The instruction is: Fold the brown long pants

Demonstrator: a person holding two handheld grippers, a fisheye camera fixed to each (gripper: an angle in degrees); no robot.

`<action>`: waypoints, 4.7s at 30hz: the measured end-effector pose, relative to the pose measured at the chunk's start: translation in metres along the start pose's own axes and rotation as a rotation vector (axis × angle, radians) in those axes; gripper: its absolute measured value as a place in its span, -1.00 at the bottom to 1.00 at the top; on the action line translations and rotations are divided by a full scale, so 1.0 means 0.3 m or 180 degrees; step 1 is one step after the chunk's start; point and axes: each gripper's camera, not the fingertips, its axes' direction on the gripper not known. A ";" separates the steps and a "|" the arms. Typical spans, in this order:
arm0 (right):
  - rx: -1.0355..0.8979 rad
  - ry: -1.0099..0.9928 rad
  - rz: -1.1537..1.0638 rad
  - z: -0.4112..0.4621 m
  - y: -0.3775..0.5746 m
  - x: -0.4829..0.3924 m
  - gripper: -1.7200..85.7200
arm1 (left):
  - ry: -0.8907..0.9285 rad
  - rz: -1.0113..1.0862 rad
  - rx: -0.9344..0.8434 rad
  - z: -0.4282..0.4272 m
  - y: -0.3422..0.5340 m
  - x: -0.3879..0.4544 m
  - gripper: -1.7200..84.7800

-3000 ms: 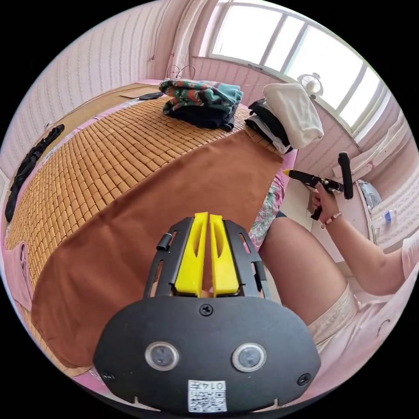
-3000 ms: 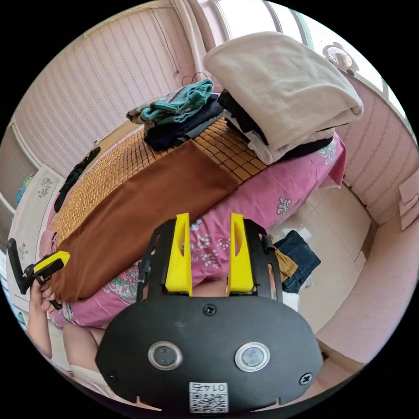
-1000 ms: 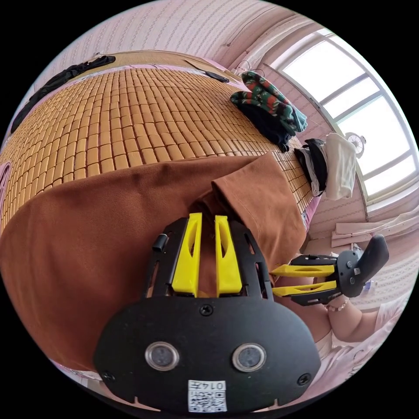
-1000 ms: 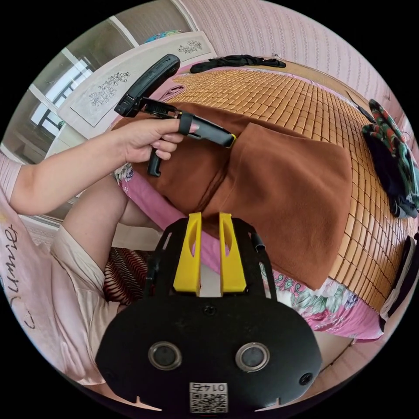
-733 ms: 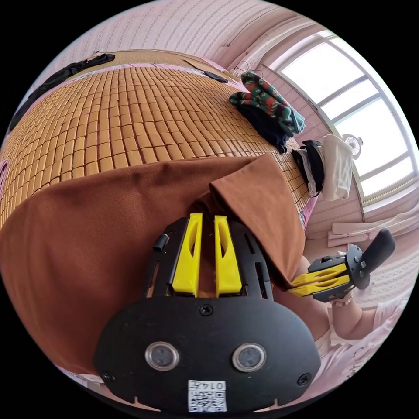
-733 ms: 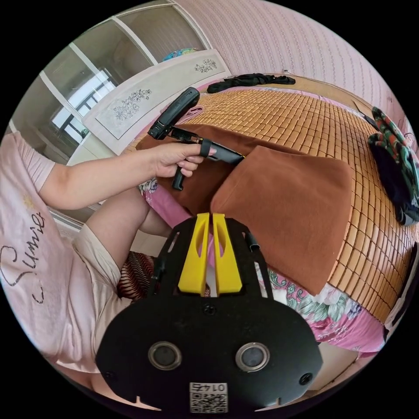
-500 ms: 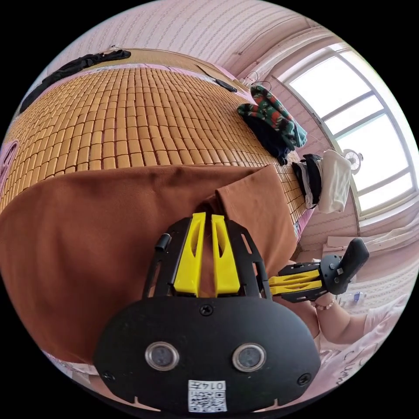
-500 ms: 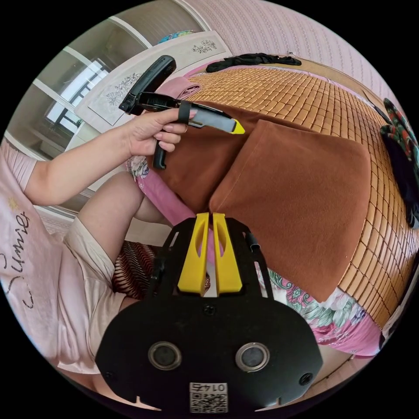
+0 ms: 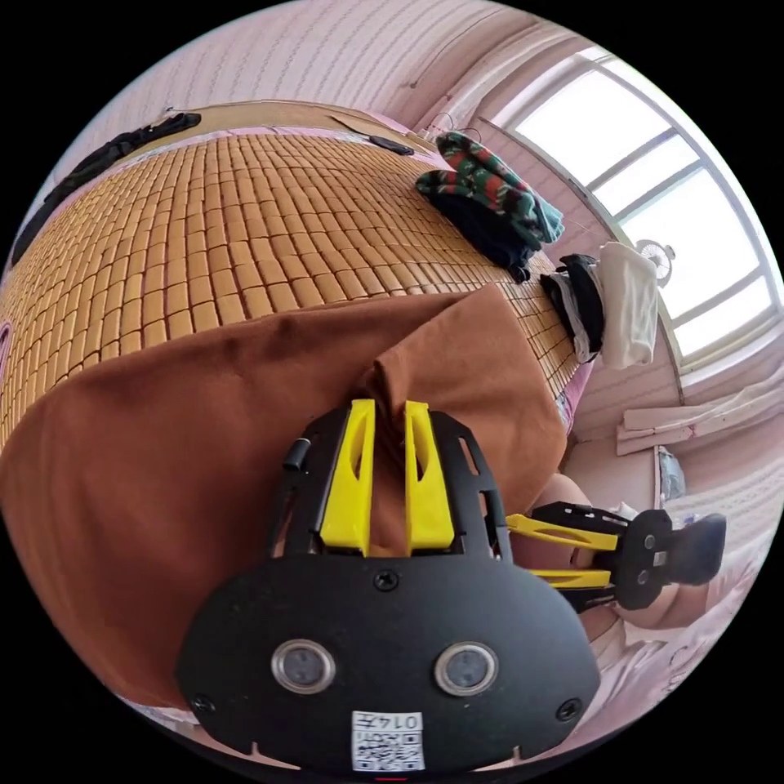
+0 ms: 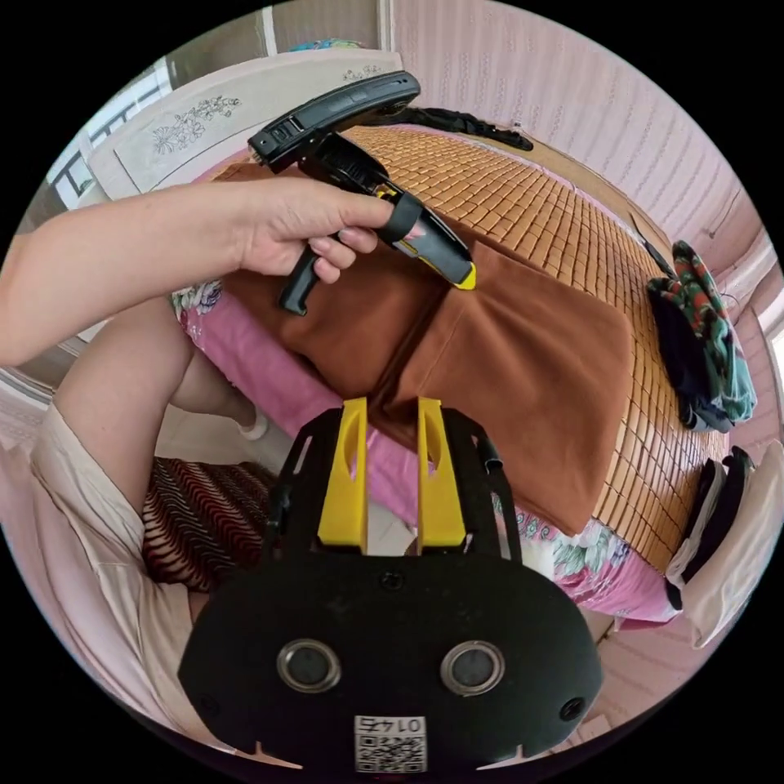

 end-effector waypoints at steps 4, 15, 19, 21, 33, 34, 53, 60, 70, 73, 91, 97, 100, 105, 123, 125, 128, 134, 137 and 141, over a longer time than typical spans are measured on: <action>0.0055 -0.0131 0.0095 -0.026 0.004 0.025 -0.82 | 0.0077 -0.0111 0.0022 -0.003 0.054 -0.004 -0.87; 0.1112 -0.1348 0.0060 -0.308 -0.137 0.037 -0.87 | -0.0353 0.0215 0.0679 -0.388 0.255 0.042 -0.88; 0.1489 -0.1964 -0.0619 -0.405 -0.442 -0.174 -0.84 | -0.1046 0.0165 0.0941 -0.823 0.400 -0.081 -0.85; 0.1585 -0.2168 -0.0874 -0.395 -0.656 -0.371 -0.81 | -0.1637 -0.0169 0.1098 -0.993 0.497 -0.176 -0.83; 0.0506 -0.0785 0.0600 -0.145 -0.373 -0.141 -0.72 | -0.1450 -0.0904 0.0881 -0.875 1.235 -0.467 -0.82; 0.0493 -0.0671 0.0799 -0.144 -0.338 -0.102 -0.70 | -0.1338 -0.0916 0.0914 -0.837 1.269 -0.456 -0.82; 0.0328 -0.2241 0.2167 -0.098 -0.300 0.135 -0.86 | -0.0623 -0.1460 0.1718 -0.847 1.847 -0.041 -0.95; 0.0244 -0.1703 0.2535 -0.225 -0.165 0.252 -0.88 | -0.0378 -0.1099 0.1506 -0.713 1.721 0.051 -0.87; -0.0397 -0.1006 0.1496 -0.277 -0.422 -0.070 -0.97 | -0.0409 0.0270 0.0677 -0.314 1.400 0.217 -0.98; -0.0792 -0.0802 0.0863 -0.247 -0.629 -0.204 -0.97 | -0.0522 0.0455 0.0719 -0.229 1.346 0.257 -0.98; -0.1577 -0.0259 -0.0157 0.092 -1.706 -0.449 -0.98 | -0.1520 0.0902 -0.0142 0.231 1.013 0.166 -0.98; -0.1569 -0.0506 -0.0223 0.102 -1.797 -0.419 -0.98 | -0.1041 0.0705 -0.0012 0.242 0.969 0.080 -0.98; -0.1526 -0.0490 -0.0342 0.084 -1.865 -0.398 -0.98 | -0.0935 0.0676 -0.0019 0.250 0.945 0.060 -0.98; -0.1522 -0.0265 -0.0370 0.117 -2.005 -0.365 -0.98 | -0.1062 0.0723 0.0007 0.284 0.918 0.065 -0.98; -0.2482 -0.0502 -0.0674 0.321 -1.958 -0.227 -0.98 | -0.0975 0.0871 -0.0162 0.384 0.811 0.033 -0.98; -0.2267 -0.0444 -0.0657 0.294 -1.888 -0.209 -0.98 | -0.0969 0.0861 -0.0189 0.392 0.803 0.033 -0.98; -0.1751 -0.0489 -0.0597 0.222 -1.736 -0.151 -0.98 | -0.1033 0.0779 -0.0190 0.400 0.796 0.048 -0.98; -0.0433 -0.1225 0.0449 -0.053 -1.210 0.115 -0.96 | -0.1049 0.1037 0.0188 0.356 0.864 0.142 -0.98; -0.0320 -0.0986 0.1027 -0.126 -0.854 0.252 -0.87 | -0.0996 0.1174 0.0362 0.364 0.881 0.218 -0.97; -0.0451 -0.0870 0.1891 -0.128 -0.425 0.395 -0.69 | -0.0731 0.1554 0.0503 0.388 0.885 0.327 -0.94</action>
